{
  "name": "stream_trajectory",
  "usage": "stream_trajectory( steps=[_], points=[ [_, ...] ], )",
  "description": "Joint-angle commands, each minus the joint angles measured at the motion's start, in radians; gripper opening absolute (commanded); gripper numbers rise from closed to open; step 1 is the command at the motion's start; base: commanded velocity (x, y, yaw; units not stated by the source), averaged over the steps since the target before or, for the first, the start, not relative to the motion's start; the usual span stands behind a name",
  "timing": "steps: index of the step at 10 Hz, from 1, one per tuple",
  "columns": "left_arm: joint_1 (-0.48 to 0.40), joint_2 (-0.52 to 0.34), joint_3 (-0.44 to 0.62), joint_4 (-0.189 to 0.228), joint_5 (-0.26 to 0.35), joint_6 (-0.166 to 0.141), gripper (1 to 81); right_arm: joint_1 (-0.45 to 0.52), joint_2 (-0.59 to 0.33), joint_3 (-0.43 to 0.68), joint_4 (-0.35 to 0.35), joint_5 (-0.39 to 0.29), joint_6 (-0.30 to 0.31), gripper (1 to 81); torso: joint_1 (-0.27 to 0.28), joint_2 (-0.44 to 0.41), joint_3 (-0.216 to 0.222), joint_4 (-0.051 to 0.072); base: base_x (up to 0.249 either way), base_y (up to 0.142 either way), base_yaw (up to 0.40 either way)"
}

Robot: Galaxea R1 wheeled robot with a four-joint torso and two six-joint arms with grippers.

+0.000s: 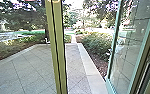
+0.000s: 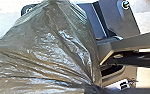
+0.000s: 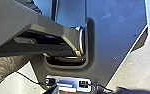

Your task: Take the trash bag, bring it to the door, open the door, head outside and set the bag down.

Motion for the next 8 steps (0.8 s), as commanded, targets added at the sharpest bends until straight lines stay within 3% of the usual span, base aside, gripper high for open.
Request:
stream_trajectory(
  steps=[1, 8],
  points=[
    [-0.040, -0.002, 0.003, 0.015, 0.052, 0.007, 1.0, 0.027, 0.015, 0.010, -0.015, -0.055, -0.006, 81.1, 0.000, 0.000, 0.000, 0.000, 0.000, -0.117, 0.000],
    [-0.042, -0.001, 0.003, 0.015, 0.052, 0.007, 1.0, 0.021, 0.017, 0.005, -0.010, -0.052, -0.005, 81.1, 0.000, 0.000, 0.000, 0.000, 0.000, -0.119, 0.000]
  ],
)
